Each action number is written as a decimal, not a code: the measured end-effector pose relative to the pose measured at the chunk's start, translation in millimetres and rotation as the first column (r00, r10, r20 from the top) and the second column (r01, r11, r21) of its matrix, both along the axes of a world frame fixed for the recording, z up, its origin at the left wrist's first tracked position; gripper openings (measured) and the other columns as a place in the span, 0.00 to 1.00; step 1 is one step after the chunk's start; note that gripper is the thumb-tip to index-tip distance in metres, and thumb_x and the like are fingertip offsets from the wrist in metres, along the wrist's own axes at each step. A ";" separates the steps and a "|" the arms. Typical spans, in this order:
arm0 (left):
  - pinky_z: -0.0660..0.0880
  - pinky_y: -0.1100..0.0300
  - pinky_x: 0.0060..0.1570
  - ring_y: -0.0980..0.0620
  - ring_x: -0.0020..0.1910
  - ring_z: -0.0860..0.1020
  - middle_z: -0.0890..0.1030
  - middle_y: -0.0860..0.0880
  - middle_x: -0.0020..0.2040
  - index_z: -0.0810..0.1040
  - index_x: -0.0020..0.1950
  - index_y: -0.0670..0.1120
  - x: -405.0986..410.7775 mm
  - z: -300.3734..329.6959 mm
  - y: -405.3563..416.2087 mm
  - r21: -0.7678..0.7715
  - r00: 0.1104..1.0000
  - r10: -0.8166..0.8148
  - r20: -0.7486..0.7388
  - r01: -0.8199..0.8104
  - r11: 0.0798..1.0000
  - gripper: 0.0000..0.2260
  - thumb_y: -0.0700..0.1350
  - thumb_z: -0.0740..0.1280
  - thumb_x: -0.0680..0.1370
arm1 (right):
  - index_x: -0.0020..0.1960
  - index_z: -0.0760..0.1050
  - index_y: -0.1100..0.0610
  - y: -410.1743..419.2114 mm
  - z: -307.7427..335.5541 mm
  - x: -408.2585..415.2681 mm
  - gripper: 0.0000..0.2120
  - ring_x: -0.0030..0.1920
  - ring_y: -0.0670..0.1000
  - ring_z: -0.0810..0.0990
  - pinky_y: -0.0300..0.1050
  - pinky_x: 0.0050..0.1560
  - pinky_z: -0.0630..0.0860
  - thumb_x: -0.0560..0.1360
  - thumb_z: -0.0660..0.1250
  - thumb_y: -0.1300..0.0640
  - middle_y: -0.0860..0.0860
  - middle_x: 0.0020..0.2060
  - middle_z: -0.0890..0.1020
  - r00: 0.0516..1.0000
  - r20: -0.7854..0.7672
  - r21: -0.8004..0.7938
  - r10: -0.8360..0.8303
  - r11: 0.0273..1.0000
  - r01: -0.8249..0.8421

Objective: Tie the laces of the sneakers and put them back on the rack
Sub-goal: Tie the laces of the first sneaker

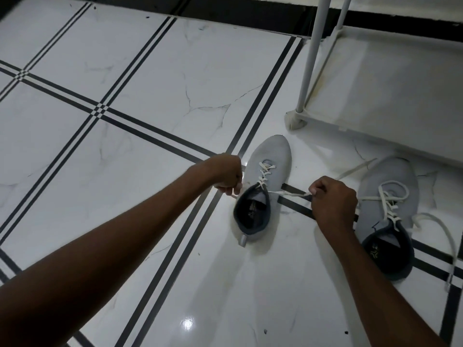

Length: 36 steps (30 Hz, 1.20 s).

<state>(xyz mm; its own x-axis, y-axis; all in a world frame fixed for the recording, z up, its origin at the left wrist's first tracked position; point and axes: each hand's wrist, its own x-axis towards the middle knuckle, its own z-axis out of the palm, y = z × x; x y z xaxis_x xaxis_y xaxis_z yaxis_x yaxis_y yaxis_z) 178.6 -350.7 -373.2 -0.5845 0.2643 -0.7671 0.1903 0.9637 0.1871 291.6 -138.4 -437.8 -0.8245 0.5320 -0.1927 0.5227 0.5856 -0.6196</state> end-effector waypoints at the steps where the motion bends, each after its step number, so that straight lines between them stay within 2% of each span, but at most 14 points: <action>1: 0.68 0.70 0.20 0.59 0.18 0.73 0.80 0.48 0.30 0.84 0.45 0.40 0.5 2.8 9.6 -0.022 0.999 0.004 0.050 -0.003 1.000 0.09 0.35 0.63 0.78 | 0.37 0.80 0.58 -3.3 -3.2 0.8 0.08 0.36 0.53 0.74 0.41 0.36 0.65 0.72 0.66 0.67 0.54 0.33 0.80 1.000 0.020 -0.013 0.003 1.000 -0.003; 4: 0.68 0.68 0.22 0.52 0.24 0.74 0.81 0.44 0.35 0.84 0.49 0.36 5.5 0.7 35.7 -0.070 0.992 -0.034 0.124 0.043 0.997 0.09 0.35 0.64 0.77 | 0.34 0.78 0.62 -18.1 -1.9 0.7 0.16 0.33 0.57 0.80 0.44 0.38 0.74 0.76 0.67 0.53 0.58 0.33 0.84 0.983 0.178 -0.192 -0.046 0.978 0.080; 7: 0.71 0.66 0.26 0.47 0.31 0.76 0.84 0.38 0.43 0.83 0.53 0.34 14.1 -0.1 40.4 -0.043 0.980 -0.041 0.193 0.050 0.998 0.10 0.39 0.65 0.78 | 0.33 0.76 0.63 -41.0 3.2 -0.4 0.22 0.20 0.52 0.75 0.40 0.25 0.74 0.78 0.65 0.48 0.56 0.23 0.79 0.905 0.422 -0.678 -0.060 0.641 0.359; 9: 0.70 0.66 0.24 0.47 0.30 0.76 0.86 0.39 0.45 0.83 0.55 0.38 14.9 4.9 37.2 -0.006 0.972 -0.045 0.232 0.047 0.999 0.10 0.41 0.65 0.79 | 0.37 0.75 0.61 -51.2 4.3 -5.4 0.17 0.21 0.49 0.72 0.39 0.25 0.72 0.79 0.65 0.51 0.55 0.24 0.77 0.875 0.482 -0.774 -0.050 0.442 0.452; 12: 0.69 0.64 0.27 0.54 0.26 0.74 0.85 0.48 0.37 0.85 0.52 0.45 7.3 19.9 24.5 0.019 0.963 -0.034 0.266 0.030 0.999 0.08 0.42 0.65 0.80 | 0.44 0.76 0.63 -53.2 6.4 -18.2 0.08 0.30 0.51 0.76 0.42 0.31 0.78 0.80 0.63 0.62 0.57 0.33 0.80 0.886 0.433 -0.829 -0.166 0.313 0.464; 18: 0.69 0.65 0.31 0.58 0.26 0.75 0.82 0.54 0.28 0.86 0.44 0.49 -22.4 61.0 -3.6 -0.160 0.995 -0.027 0.093 0.042 0.986 0.08 0.42 0.68 0.78 | 0.36 0.79 0.57 -33.9 1.5 -20.5 0.14 0.24 0.50 0.75 0.41 0.27 0.77 0.80 0.63 0.59 0.55 0.31 0.81 0.919 0.245 -0.727 -0.310 0.568 0.386; 21: 0.73 0.61 0.38 0.52 0.40 0.82 0.84 0.49 0.39 0.85 0.48 0.46 -17.2 40.6 -9.4 -0.113 0.978 -0.014 -0.208 -0.009 0.994 0.05 0.41 0.69 0.77 | 0.38 0.82 0.57 -30.4 2.1 -17.0 0.14 0.25 0.50 0.74 0.40 0.28 0.75 0.80 0.64 0.56 0.53 0.30 0.83 0.943 0.194 -0.696 -0.269 0.640 0.326; 23: 0.73 0.54 0.47 0.46 0.52 0.79 0.82 0.45 0.51 0.83 0.54 0.45 -1.6 11.1 -15.5 -0.180 0.780 -0.157 -0.605 0.058 0.982 0.09 0.47 0.69 0.78 | 0.41 0.82 0.59 -28.3 3.0 -16.4 0.13 0.27 0.52 0.76 0.40 0.30 0.77 0.80 0.64 0.56 0.54 0.32 0.84 0.950 0.174 -0.712 -0.259 0.634 0.303; 25: 0.73 0.53 0.44 0.45 0.50 0.77 0.81 0.44 0.48 0.82 0.51 0.43 22.2 -13.0 -14.4 -0.051 0.673 -0.023 -0.739 -0.022 0.998 0.14 0.53 0.67 0.78 | 0.43 0.82 0.60 -24.5 0.8 -16.2 0.11 0.30 0.53 0.78 0.40 0.30 0.79 0.79 0.65 0.56 0.56 0.34 0.84 0.952 0.165 -0.722 -0.259 0.626 0.295; 27: 0.78 0.55 0.37 0.47 0.38 0.81 0.82 0.45 0.38 0.82 0.41 0.40 47.1 -29.0 -4.8 0.288 0.801 0.457 -0.387 -0.365 0.885 0.22 0.60 0.66 0.78 | 0.41 0.81 0.58 -20.4 -1.6 -15.7 0.10 0.31 0.53 0.80 0.40 0.30 0.79 0.79 0.66 0.57 0.58 0.37 0.85 0.949 0.151 -0.726 -0.276 0.621 0.296; 29: 0.82 0.56 0.37 0.49 0.32 0.81 0.83 0.45 0.35 0.83 0.42 0.38 61.8 -41.0 8.2 0.364 0.677 0.708 0.199 -0.722 0.588 0.24 0.61 0.69 0.75 | 0.40 0.80 0.57 -17.9 -3.4 -12.9 0.10 0.32 0.53 0.81 0.40 0.31 0.78 0.79 0.66 0.58 0.58 0.38 0.85 0.949 0.123 -0.723 -0.290 0.629 0.285; 30: 0.82 0.57 0.38 0.50 0.32 0.81 0.83 0.45 0.36 0.83 0.44 0.37 62.4 -45.3 14.0 0.361 0.607 0.736 0.300 -0.786 0.502 0.22 0.58 0.72 0.74 | 0.40 0.80 0.57 -17.5 -2.8 -11.8 0.09 0.32 0.53 0.81 0.41 0.32 0.78 0.78 0.66 0.58 0.58 0.38 0.85 0.952 0.104 -0.713 -0.288 0.646 0.273; 33: 0.82 0.58 0.42 0.51 0.35 0.81 0.84 0.43 0.38 0.81 0.40 0.40 51.7 -48.3 30.0 0.458 0.539 0.793 0.283 -0.803 0.382 0.07 0.43 0.75 0.74 | 0.40 0.81 0.57 -14.0 -1.1 -10.1 0.10 0.33 0.54 0.82 0.46 0.36 0.79 0.78 0.66 0.58 0.57 0.37 0.86 0.961 0.024 -0.659 -0.276 0.718 0.223; 36: 0.81 0.52 0.50 0.43 0.45 0.84 0.86 0.37 0.48 0.80 0.40 0.42 38.8 -37.6 33.1 0.518 0.483 0.758 0.439 -0.825 0.225 0.05 0.37 0.72 0.76 | 0.39 0.82 0.55 -8.0 7.1 -14.1 0.10 0.34 0.53 0.84 0.46 0.38 0.81 0.77 0.66 0.57 0.54 0.37 0.87 0.955 -0.029 -0.652 -0.296 0.730 0.206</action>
<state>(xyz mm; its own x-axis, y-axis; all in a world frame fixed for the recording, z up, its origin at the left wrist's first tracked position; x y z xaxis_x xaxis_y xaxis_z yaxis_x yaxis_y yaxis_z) 217.4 -317.6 -410.9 -0.7257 0.0862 -0.6826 -0.6482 0.2469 0.7203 277.5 -146.3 -430.7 -0.7187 0.5135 -0.4689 0.4872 -0.1093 -0.8664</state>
